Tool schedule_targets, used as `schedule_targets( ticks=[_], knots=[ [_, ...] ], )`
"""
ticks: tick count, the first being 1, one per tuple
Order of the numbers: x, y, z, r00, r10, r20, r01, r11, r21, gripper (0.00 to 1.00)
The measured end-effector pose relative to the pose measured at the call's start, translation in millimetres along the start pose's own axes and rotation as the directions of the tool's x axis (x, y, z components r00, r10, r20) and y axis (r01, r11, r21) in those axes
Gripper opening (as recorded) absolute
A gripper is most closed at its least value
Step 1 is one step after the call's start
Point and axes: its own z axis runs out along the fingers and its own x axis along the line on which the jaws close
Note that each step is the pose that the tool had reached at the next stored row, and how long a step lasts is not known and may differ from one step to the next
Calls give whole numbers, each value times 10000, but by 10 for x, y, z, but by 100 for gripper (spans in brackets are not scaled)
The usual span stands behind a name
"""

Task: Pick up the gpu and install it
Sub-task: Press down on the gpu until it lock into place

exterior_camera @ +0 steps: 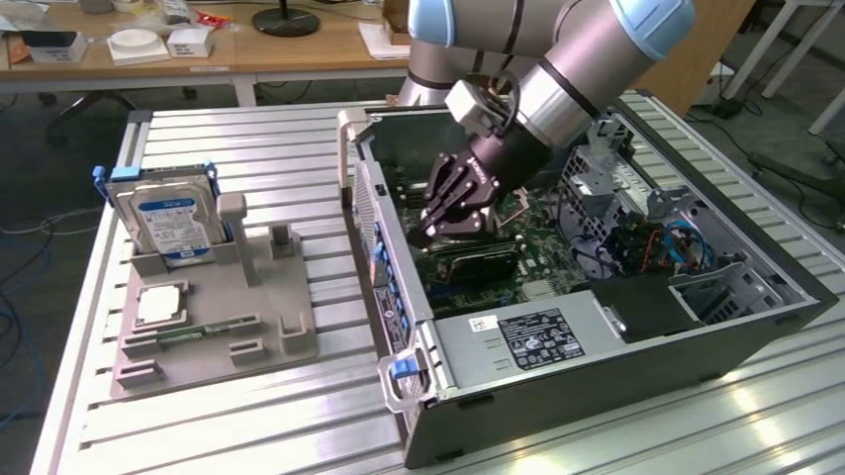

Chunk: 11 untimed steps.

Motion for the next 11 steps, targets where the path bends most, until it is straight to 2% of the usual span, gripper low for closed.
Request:
schedule_targets(
  ticks=[3,11],
  knots=[
    [-41,0,1,10000,9,-13,-9,10000,0,10],
    [-45,-6,1,10000,9,-13,-9,10000,6,10]
  ],
)
